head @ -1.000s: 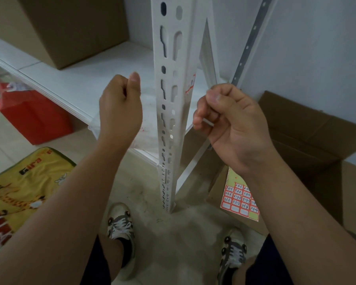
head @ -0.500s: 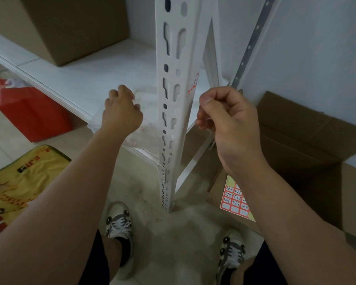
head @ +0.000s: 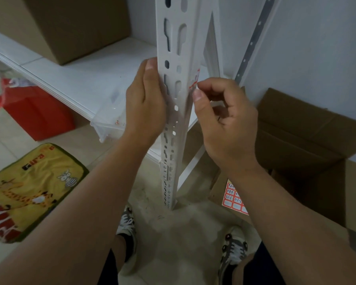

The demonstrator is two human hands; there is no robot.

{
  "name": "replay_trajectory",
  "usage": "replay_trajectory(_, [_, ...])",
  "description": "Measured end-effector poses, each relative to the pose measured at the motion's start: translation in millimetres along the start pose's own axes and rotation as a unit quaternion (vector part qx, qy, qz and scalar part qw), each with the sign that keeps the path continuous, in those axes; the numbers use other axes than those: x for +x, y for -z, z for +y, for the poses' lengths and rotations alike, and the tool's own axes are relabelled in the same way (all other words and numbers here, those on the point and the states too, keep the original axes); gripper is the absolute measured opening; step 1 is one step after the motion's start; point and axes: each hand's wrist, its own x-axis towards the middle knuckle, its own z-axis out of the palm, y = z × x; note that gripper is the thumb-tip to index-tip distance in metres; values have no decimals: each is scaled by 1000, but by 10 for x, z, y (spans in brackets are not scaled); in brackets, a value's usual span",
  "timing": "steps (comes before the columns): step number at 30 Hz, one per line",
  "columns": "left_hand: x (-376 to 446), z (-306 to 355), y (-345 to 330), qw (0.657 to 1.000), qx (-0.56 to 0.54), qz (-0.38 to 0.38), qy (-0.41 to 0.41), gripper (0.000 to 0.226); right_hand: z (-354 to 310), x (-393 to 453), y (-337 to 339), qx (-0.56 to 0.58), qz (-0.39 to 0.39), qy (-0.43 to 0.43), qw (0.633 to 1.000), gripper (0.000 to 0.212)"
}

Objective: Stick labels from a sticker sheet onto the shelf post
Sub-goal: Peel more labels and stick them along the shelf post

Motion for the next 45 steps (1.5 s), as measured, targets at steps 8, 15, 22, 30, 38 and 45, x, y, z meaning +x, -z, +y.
replay_trajectory(8, [-114, 13, -41, 991, -89, -85, 52, 63, 32, 29, -34, -67, 16, 60, 996, 12])
replay_trajectory(15, [-123, -1, -99, 988, -123, -77, 56, 58, 61, 56, -18, -101, 1, 89, 991, 16])
replay_trajectory(22, [-111, -45, -119, 990, -115, -70, 49, 67, 63, 81, -19, -106, -27, 53, 993, 16])
replay_trajectory(30, [-108, -44, -109, 987, -125, -81, 54, 65, 80, 86, 18, -74, -85, 23, 993, 12])
replay_trajectory(38, [-106, -72, -121, 988, -125, -73, 49, 66, 83, 104, 19, -41, -97, 4, 994, 10])
replay_trajectory(45, [-145, -31, -151, 991, -123, -44, 24, 56, 87, 97, 0, -34, -83, 19, 996, 11])
